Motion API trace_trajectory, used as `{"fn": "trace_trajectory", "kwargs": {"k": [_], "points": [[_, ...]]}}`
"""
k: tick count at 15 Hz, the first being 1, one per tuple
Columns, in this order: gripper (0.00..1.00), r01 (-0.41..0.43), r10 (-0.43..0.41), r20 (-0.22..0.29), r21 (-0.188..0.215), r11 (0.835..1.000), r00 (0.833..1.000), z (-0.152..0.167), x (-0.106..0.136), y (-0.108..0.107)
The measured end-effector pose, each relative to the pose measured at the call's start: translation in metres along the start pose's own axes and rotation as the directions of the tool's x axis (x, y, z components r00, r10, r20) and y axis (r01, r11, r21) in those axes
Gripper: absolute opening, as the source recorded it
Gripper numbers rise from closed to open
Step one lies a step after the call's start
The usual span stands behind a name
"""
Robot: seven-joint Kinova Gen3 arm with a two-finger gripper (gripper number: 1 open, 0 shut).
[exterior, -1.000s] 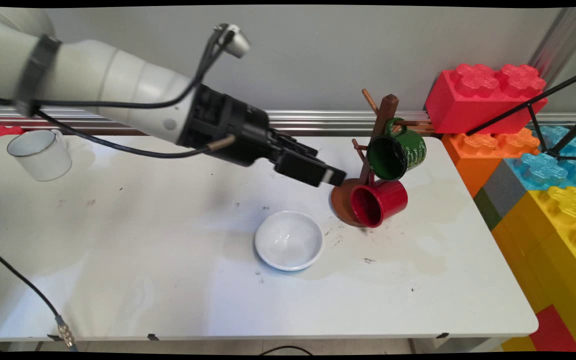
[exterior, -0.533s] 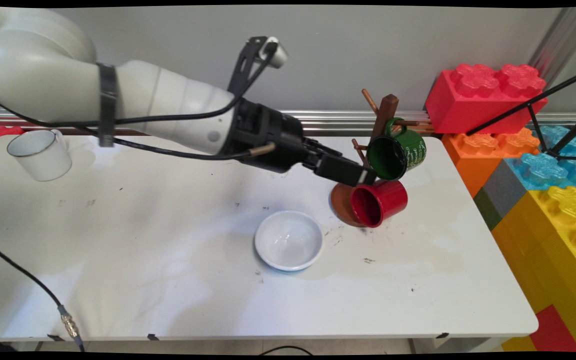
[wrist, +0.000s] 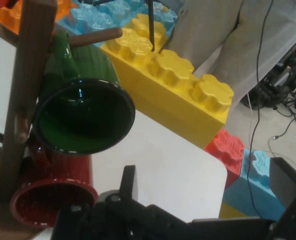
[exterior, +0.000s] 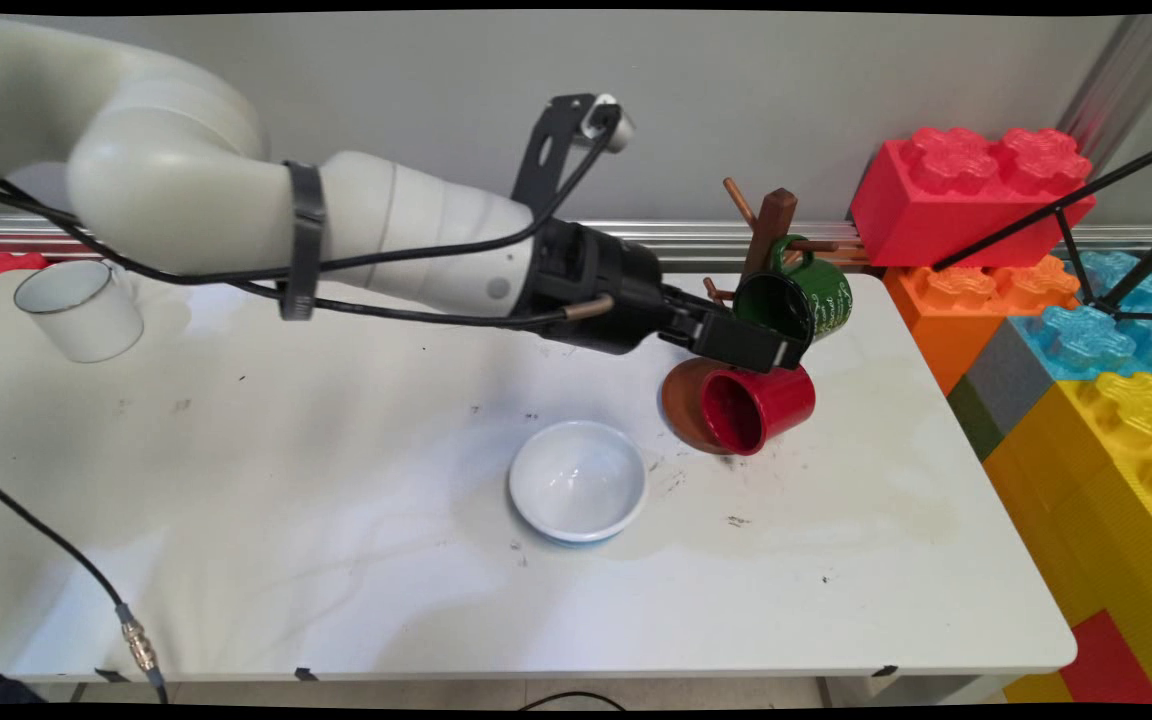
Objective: Pick up the green mug from the rack
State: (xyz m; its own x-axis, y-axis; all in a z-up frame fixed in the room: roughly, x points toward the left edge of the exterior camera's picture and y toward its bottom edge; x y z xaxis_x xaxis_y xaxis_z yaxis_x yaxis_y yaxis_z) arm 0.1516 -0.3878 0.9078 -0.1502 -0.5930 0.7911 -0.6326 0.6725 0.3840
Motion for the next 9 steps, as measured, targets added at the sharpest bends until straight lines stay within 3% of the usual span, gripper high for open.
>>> {"fn": "trace_trajectory", "kwargs": {"k": [9], "points": [[1.0,0.024,-0.024,-0.016,0.006,1.0,1.0,0.038,0.001,-0.004]]}}
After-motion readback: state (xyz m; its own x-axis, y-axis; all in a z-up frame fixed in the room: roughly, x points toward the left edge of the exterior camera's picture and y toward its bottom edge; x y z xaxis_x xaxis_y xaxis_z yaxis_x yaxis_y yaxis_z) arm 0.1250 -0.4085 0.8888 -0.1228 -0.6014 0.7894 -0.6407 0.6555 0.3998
